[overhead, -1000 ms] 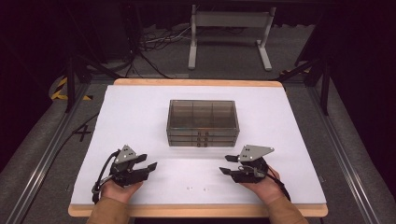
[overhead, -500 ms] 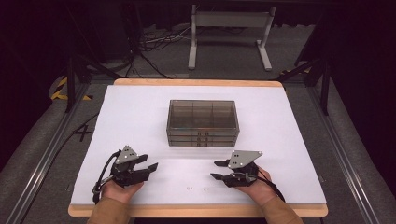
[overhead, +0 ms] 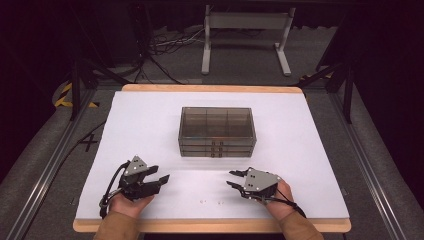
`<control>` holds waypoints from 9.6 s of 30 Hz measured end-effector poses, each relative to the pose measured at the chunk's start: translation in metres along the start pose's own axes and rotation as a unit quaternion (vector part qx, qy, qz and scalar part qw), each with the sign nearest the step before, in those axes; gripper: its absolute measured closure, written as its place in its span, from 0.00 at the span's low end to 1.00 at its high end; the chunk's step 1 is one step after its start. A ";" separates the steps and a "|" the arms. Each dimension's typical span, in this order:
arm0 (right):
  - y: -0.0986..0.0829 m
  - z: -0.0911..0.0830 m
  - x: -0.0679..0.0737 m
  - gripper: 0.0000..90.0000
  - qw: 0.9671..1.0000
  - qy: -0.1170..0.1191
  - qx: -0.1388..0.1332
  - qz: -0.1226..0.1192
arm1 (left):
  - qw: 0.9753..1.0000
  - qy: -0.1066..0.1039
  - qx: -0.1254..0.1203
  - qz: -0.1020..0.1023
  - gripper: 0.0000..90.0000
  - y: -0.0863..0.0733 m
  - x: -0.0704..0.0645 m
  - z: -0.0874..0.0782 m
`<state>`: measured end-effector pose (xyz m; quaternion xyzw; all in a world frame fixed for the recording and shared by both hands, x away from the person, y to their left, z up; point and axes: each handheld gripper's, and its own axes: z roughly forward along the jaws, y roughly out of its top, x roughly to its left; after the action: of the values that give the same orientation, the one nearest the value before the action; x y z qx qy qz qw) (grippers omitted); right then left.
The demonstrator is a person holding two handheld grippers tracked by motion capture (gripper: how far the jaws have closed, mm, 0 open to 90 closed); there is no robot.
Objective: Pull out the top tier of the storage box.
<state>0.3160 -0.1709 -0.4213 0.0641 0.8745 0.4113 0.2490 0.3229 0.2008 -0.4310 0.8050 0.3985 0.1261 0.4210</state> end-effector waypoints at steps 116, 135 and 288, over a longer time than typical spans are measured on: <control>0.044 0.071 0.009 0.84 0.884 -0.307 0.159 -0.314 | 1.000 0.010 -0.001 -0.016 0.39 -0.001 0.004 0.001; 0.045 0.077 0.005 0.88 0.883 -0.314 0.163 -0.310 | 1.000 0.009 -0.001 -0.017 0.39 -0.001 0.004 0.001; 0.069 -0.013 -0.076 0.80 0.983 0.108 0.096 0.116 | 1.000 0.011 -0.001 -0.019 0.38 -0.002 0.004 0.001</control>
<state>0.3691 -0.1591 -0.3332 0.1437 0.9183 0.3562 0.0960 0.3253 0.2040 -0.4337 0.7957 0.4179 0.1270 0.4196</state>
